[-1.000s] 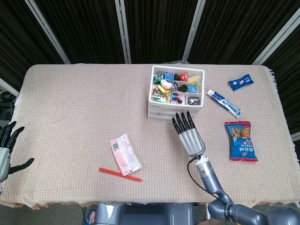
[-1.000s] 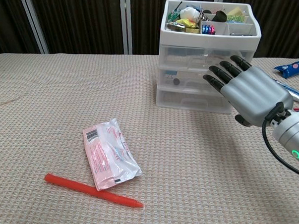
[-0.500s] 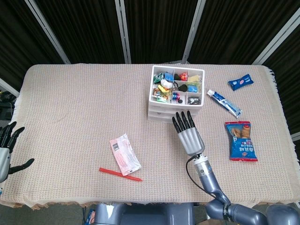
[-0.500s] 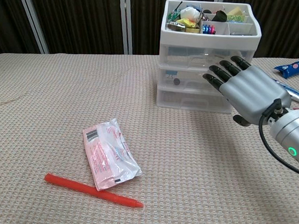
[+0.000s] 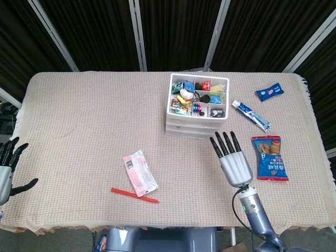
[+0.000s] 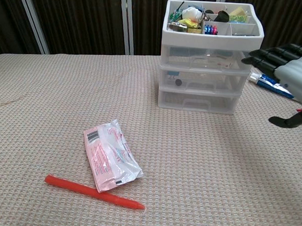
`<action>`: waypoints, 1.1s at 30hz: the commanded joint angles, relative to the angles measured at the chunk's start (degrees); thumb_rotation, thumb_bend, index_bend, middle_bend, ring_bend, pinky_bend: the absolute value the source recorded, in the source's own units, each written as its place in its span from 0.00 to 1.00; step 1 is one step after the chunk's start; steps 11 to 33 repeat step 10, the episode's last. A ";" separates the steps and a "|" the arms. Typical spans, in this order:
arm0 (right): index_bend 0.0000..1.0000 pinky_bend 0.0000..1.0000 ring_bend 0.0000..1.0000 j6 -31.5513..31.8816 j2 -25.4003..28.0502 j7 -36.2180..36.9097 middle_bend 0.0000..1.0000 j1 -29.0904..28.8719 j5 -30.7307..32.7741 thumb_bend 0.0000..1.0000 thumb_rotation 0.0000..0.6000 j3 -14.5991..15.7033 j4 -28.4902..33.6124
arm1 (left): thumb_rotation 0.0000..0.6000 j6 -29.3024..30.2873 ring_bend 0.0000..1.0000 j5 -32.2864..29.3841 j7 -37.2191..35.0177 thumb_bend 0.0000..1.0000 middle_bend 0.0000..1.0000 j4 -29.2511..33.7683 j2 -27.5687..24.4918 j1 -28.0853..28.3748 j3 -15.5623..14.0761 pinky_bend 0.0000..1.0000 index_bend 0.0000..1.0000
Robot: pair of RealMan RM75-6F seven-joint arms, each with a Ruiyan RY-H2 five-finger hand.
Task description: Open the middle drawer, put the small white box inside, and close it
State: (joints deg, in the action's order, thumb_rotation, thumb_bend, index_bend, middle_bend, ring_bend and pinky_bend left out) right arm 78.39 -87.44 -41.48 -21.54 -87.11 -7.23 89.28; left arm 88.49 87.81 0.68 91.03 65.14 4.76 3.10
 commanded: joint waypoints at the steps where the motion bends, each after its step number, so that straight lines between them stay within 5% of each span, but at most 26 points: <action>1: 0.00 0.00 0.00 1.65 9.46 12.43 0.00 4.60 2.76 0.08 1.00 1.61 9.40 | 1.00 -0.51 0.00 -0.27 1.06 0.07 0.00 0.21 -0.12 0.10 -0.15 0.00 0.12; 10: 0.00 0.00 0.00 5.53 17.01 24.80 0.00 10.00 0.01 0.03 1.00 5.62 11.02 | 1.00 -0.31 0.00 0.06 3.45 0.07 0.00 -0.59 0.33 0.27 -0.09 0.00 0.12; 33: 0.00 0.00 0.00 5.53 17.01 24.80 0.00 10.00 0.01 0.03 1.00 5.62 11.02 | 1.00 -0.31 0.00 0.06 3.45 0.07 0.00 -0.59 0.33 0.27 -0.09 0.00 0.12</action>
